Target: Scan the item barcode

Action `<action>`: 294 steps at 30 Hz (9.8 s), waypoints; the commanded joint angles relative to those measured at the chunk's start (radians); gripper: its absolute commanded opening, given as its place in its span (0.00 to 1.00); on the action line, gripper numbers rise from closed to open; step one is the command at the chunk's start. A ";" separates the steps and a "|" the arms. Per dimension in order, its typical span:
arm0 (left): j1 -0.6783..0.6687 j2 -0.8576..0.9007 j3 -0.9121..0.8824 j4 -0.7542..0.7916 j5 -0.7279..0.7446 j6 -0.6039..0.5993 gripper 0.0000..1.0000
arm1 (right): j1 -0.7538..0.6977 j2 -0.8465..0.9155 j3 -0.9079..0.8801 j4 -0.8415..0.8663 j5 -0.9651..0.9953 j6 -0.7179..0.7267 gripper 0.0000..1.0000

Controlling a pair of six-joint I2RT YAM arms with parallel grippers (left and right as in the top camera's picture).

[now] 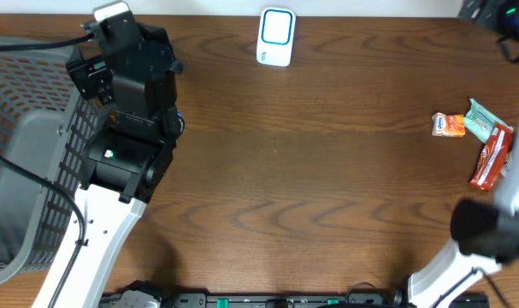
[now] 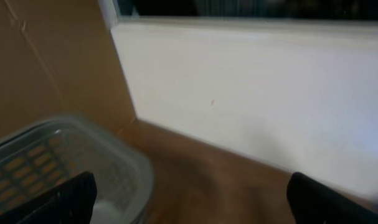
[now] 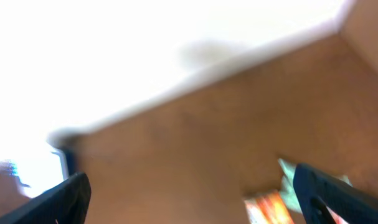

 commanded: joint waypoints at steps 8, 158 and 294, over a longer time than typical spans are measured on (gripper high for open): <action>0.005 -0.005 -0.005 0.509 0.085 0.405 0.98 | 0.002 -0.285 0.010 0.489 -0.180 0.053 0.99; 0.459 -1.266 -1.108 0.229 0.812 0.019 0.98 | 0.167 -1.797 -2.370 1.033 -0.030 0.304 0.99; 0.262 -1.269 -1.360 0.209 0.644 -0.126 0.98 | 0.214 -1.897 -2.370 1.030 0.000 0.253 0.99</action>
